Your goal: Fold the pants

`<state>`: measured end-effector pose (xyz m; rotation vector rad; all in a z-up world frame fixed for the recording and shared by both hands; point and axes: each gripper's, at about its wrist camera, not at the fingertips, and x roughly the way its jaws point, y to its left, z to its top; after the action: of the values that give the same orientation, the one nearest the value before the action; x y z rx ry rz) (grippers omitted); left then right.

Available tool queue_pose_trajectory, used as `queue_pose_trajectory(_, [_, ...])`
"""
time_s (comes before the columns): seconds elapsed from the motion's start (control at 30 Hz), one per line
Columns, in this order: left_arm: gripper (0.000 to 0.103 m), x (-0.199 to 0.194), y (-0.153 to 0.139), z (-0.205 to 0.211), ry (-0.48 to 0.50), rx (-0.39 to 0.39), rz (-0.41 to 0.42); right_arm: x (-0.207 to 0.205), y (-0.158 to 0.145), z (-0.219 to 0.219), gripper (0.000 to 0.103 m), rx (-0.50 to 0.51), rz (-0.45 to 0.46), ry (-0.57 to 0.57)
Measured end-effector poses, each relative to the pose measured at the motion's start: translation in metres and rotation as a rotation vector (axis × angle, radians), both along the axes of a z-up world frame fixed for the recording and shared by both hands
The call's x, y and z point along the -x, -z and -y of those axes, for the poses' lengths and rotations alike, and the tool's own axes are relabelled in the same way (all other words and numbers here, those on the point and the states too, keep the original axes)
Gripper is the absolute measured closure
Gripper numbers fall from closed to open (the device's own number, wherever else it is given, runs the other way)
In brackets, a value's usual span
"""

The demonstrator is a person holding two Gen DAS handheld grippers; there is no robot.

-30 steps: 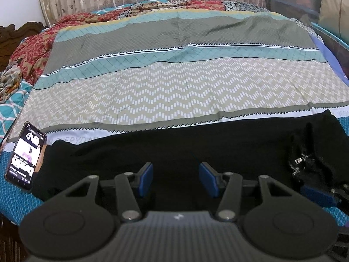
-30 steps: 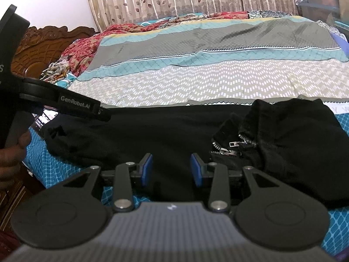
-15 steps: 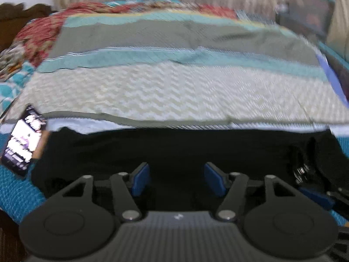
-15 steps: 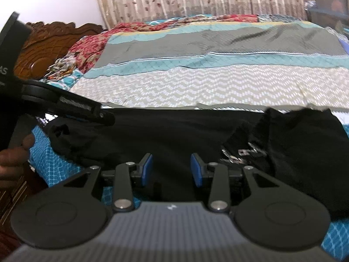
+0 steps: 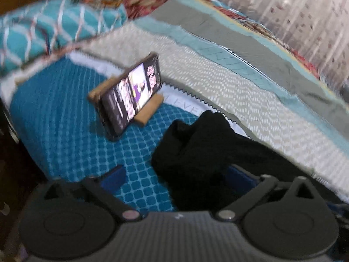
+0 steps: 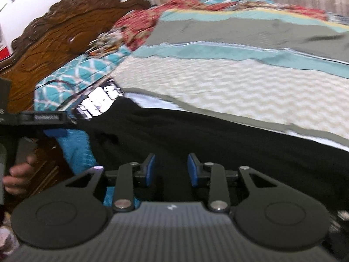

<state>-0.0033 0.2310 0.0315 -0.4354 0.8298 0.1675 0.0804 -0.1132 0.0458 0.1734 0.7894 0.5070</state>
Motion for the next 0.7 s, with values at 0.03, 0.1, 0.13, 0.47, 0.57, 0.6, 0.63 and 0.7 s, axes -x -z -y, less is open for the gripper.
queue_pose_trajectory(0.03, [0.0, -0.002, 0.004, -0.004, -0.005, 0.036, -0.009, -0.005, 0.0, -0.008, 0.069, 0.0, -0.001, -0.015])
queue_pose_trajectory(0.1, [0.0, -0.007, 0.016, -0.013, -0.02, 0.118, -0.028, -0.017, 0.0, -0.024, 0.069, 0.007, 0.002, -0.04])
queue_pose_trajectory(0.13, [0.0, -0.009, 0.021, -0.017, -0.028, 0.152, -0.031, -0.023, 0.001, -0.03, 0.07, 0.01, -0.001, -0.046])
queue_pose_trajectory(0.47, [0.001, -0.037, 0.042, -0.008, -0.016, 0.143, 0.006, -0.059, 0.045, -0.052, 0.073, -0.094, -0.241, -0.036])
queue_pose_trajectory(0.57, [0.008, -0.039, 0.044, -0.004, -0.024, 0.105, 0.013, -0.062, 0.057, -0.046, 0.073, -0.167, -0.297, 0.007])
queue_pose_trajectory(0.6, [0.009, -0.038, 0.043, -0.003, -0.022, 0.09, 0.017, -0.063, 0.058, -0.042, 0.073, -0.194, -0.313, 0.018])
queue_pose_trajectory(0.63, [0.008, -0.038, 0.043, -0.002, -0.018, 0.081, 0.022, -0.064, 0.058, -0.04, 0.073, -0.215, -0.326, 0.026])
queue_pose_trajectory(0.7, [0.004, -0.038, 0.045, 0.0, -0.009, 0.076, 0.032, -0.062, 0.059, -0.034, 0.074, -0.247, -0.34, 0.038])
